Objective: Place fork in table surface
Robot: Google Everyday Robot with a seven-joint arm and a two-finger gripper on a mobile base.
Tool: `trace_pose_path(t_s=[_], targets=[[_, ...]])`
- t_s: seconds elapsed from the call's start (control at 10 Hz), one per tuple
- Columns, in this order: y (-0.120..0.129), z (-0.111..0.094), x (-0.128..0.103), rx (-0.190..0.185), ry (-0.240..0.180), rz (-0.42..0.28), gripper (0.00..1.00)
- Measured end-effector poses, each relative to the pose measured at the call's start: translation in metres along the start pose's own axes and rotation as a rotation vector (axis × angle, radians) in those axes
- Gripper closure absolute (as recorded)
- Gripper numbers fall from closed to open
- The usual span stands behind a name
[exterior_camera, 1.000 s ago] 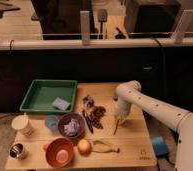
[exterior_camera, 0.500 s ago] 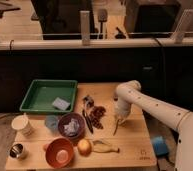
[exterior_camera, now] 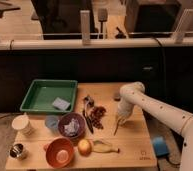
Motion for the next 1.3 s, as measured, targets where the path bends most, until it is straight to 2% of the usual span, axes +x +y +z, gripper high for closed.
trace_pose_path(t_s=[0.3,0.5,0.7,0.9,1.0,1.3], targets=[[0.001,-0.003,0.000,0.004,0.005,0.002,0.80],[0.005,-0.022,0.001,0.036,0.040,0.011,0.80],[0.002,-0.047,-0.002,0.051,0.075,0.013,0.80],[0.000,-0.065,-0.004,0.055,0.105,0.011,0.79],[0.000,-0.074,-0.004,0.055,0.118,0.009,0.74],[-0.004,-0.099,-0.006,0.059,0.161,-0.002,0.73]])
